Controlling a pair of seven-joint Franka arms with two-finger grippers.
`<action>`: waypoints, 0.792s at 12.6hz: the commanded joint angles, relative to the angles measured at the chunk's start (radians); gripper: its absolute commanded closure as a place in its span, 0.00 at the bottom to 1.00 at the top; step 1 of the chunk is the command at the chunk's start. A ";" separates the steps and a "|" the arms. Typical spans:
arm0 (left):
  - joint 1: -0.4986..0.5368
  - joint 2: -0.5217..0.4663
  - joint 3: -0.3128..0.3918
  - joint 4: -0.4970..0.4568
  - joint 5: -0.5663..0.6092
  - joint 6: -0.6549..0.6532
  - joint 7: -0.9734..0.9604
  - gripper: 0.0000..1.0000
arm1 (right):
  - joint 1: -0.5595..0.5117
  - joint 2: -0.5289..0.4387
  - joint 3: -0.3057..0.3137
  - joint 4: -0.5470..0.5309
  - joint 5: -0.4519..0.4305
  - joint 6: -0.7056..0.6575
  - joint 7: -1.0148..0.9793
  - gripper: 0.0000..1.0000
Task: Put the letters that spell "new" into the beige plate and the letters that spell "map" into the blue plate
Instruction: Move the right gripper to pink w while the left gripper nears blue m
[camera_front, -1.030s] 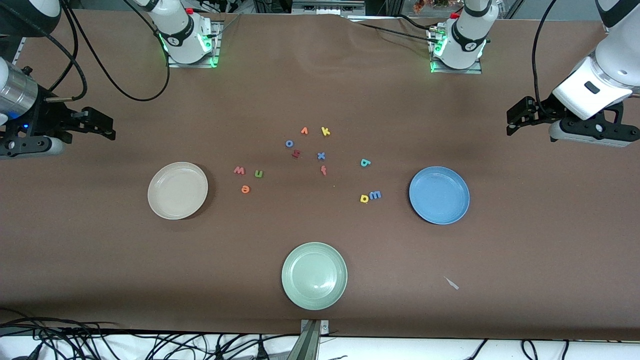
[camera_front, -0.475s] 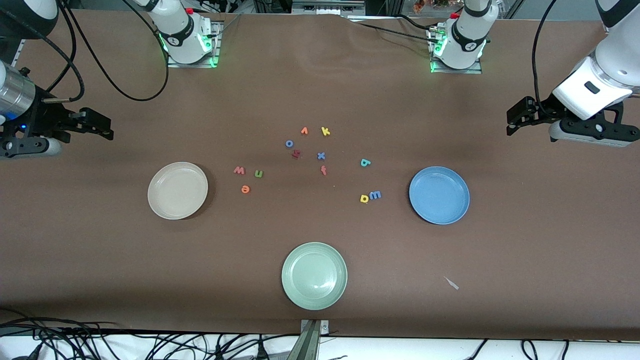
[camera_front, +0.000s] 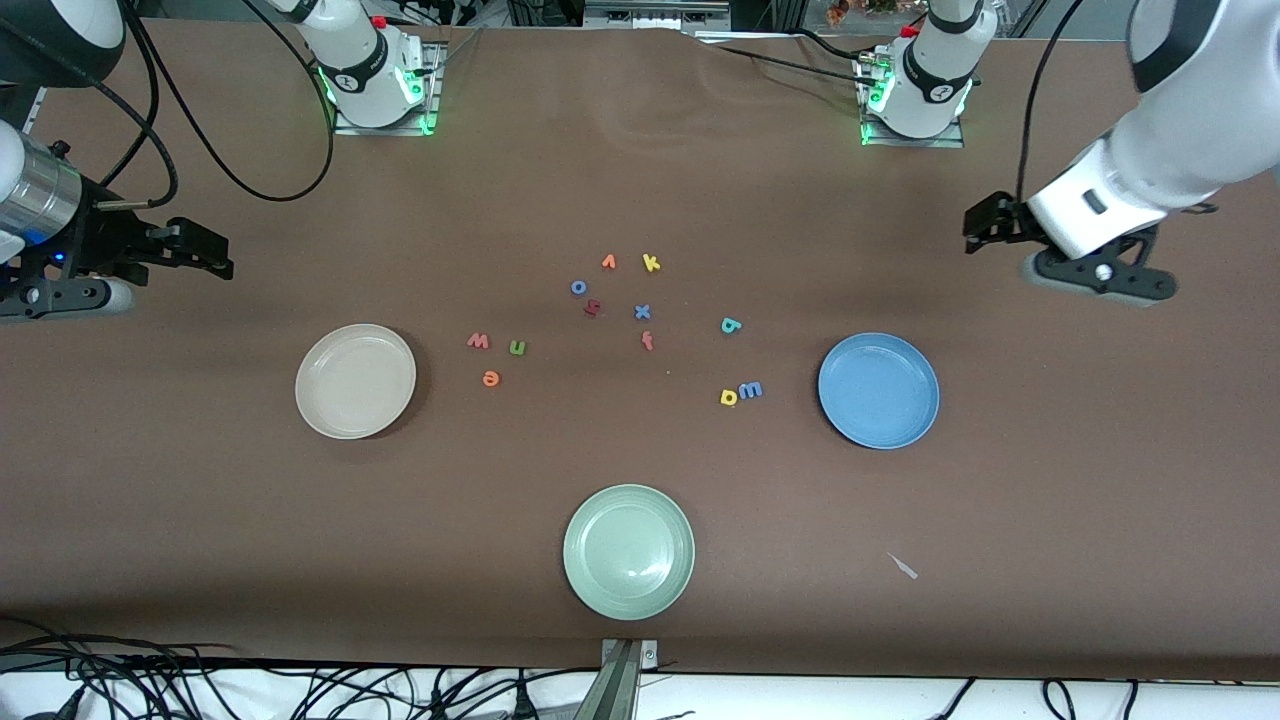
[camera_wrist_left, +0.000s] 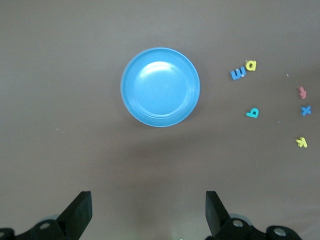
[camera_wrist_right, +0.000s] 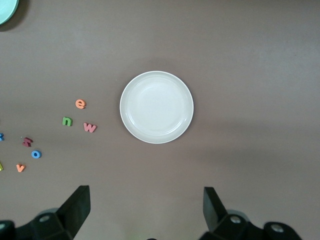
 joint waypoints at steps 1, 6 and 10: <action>-0.006 0.112 -0.041 0.024 -0.023 0.079 0.026 0.00 | -0.003 -0.011 0.008 -0.016 0.011 -0.025 -0.032 0.00; -0.013 0.345 -0.179 0.064 -0.011 0.329 0.030 0.00 | 0.101 0.030 0.010 -0.021 0.010 -0.005 -0.061 0.00; -0.108 0.474 -0.189 0.044 0.090 0.463 0.180 0.00 | 0.164 0.076 0.013 -0.125 0.011 0.157 0.006 0.00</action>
